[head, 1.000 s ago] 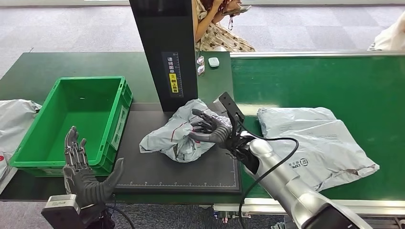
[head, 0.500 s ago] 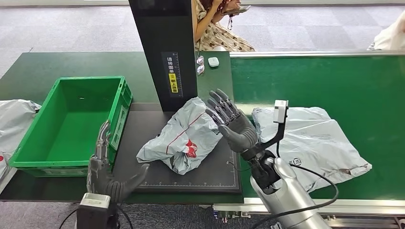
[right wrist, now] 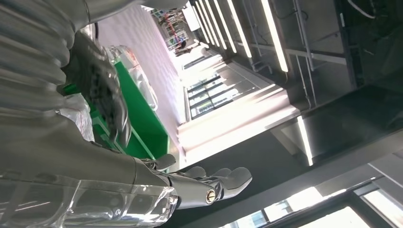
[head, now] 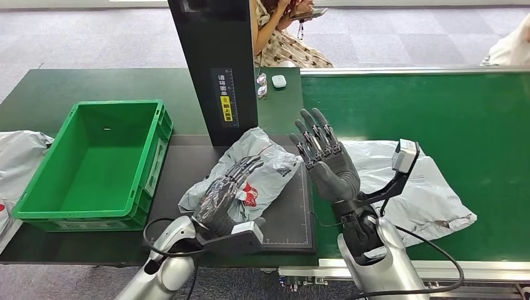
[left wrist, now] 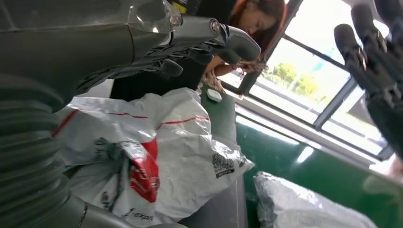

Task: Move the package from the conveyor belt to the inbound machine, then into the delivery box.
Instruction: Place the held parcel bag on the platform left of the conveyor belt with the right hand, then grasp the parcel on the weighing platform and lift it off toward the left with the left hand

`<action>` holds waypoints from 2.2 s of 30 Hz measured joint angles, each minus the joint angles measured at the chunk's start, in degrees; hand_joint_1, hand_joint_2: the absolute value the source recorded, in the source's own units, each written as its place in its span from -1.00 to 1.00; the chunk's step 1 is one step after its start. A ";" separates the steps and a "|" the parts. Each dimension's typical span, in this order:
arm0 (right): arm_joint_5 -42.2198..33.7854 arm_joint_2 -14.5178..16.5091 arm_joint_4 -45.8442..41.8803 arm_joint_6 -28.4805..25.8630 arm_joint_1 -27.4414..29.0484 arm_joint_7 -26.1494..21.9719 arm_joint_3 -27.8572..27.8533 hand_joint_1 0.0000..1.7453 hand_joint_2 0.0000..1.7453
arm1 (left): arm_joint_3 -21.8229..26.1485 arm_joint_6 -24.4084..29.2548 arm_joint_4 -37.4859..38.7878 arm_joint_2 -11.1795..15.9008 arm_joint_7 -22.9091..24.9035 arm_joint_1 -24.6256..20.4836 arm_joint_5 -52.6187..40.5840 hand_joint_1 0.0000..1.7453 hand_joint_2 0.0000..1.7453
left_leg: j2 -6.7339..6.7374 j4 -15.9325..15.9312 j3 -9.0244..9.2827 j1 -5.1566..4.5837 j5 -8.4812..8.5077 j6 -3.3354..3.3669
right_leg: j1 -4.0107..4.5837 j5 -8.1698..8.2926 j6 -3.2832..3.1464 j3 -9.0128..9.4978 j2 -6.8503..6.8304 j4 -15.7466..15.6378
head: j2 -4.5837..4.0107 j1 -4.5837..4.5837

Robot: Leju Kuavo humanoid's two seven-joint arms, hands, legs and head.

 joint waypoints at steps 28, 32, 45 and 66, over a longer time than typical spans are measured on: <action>4.85 0.25 -10.08 -0.02 7.51 -3.47 -4.81 -1.00 1.00 | -18.07 -6.66 31.19 -0.75 0.61 -23.42 -2.67 -1.00 1.00 | 0.11 -0.01 -0.03 0.00 0.00 -0.01 | 0.00 0.02 -0.02 -0.05 0.10 0.06 | 0.00 0.00; 5.44 0.25 -11.08 -1.15 8.14 -3.84 -5.06 -1.00 1.00 | -18.08 -5.36 32.96 0.81 1.32 -23.88 -1.34 -1.00 1.00 | 0.12 -0.01 -0.02 0.01 0.01 -0.02 | 0.01 0.03 -0.04 -0.05 0.12 0.08 | 0.00 0.00; 5.98 0.25 -13.31 -2.91 9.54 -3.88 -6.45 -1.00 1.00 | -14.20 -2.53 36.80 7.55 5.94 -23.09 -1.65 0.67 1.00 | 0.31 -0.12 0.22 0.03 0.03 -0.13 | 0.02 0.03 -0.13 0.11 0.31 0.19 | 0.00 0.00; 6.64 0.17 -15.06 -5.89 10.51 -3.88 -6.70 -1.00 1.00 | -7.13 9.69 28.92 8.98 1.88 -16.71 0.58 1.00 1.00 | 0.37 -0.24 0.43 0.17 0.24 -0.56 | 0.07 0.18 -0.40 0.04 0.47 0.29 | 0.00 -0.01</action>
